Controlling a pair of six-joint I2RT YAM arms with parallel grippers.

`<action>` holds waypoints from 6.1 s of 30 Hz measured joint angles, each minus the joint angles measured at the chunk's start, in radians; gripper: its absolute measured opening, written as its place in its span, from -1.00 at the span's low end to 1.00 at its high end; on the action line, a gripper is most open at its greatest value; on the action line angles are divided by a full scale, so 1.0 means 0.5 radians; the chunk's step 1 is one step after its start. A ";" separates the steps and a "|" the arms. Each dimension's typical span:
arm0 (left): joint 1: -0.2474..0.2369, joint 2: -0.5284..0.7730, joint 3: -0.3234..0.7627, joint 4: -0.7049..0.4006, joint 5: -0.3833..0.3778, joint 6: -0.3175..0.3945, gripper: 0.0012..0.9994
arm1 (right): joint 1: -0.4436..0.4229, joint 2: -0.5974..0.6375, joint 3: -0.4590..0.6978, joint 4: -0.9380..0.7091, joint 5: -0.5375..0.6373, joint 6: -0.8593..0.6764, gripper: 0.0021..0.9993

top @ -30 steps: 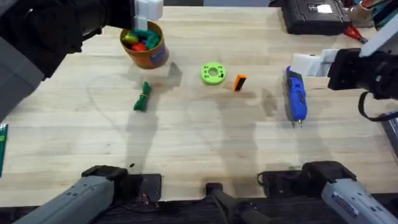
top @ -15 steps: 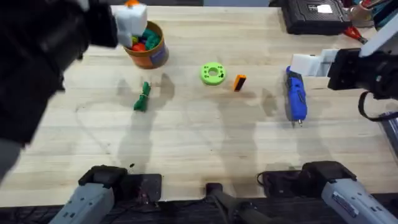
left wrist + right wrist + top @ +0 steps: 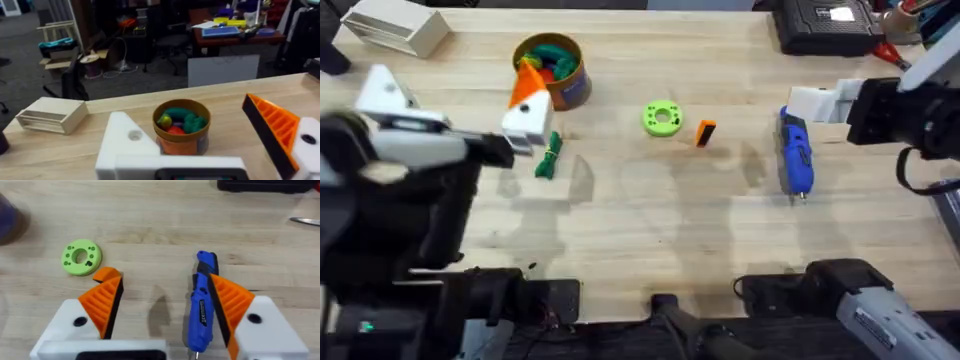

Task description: Pick up the gripper from the table and insert it into the empty holder that is missing its gripper. Then pick up a screw, insert it into the mounting hole, and use the screwdriver to tighten it. Finally, clean up the table by picking up the vegetable and placing it into the bucket.

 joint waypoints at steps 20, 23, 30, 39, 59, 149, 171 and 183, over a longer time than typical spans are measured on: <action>0.003 -0.465 -0.593 0.660 0.237 0.000 0.97 | 0.000 0.000 0.000 0.000 0.001 0.000 0.98; 0.003 -0.465 -0.593 0.783 0.323 0.000 0.97 | 0.000 0.000 0.000 0.000 0.000 0.000 0.98; 0.003 -0.465 -0.593 0.771 1.025 0.000 0.97 | 0.000 0.000 0.000 0.000 0.001 0.000 0.98; 0.003 -0.464 -0.593 0.603 1.752 -0.144 0.97 | 0.000 0.000 0.000 0.000 0.001 0.000 0.98; 0.003 -0.464 -0.594 0.149 2.117 -0.640 0.97 | 0.000 0.000 0.000 0.000 0.001 0.000 0.98; 0.003 -0.465 -0.593 -0.264 2.335 -0.011 0.97 | 0.000 0.000 0.000 0.000 0.001 0.000 0.98; 0.003 -0.465 -0.593 -0.264 2.335 -0.012 0.97 | 0.004 0.020 0.040 -0.138 0.001 0.014 0.98; 0.003 -0.465 -0.593 -0.264 2.333 -0.012 0.97 | 0.346 0.681 0.750 -0.691 0.080 0.358 0.98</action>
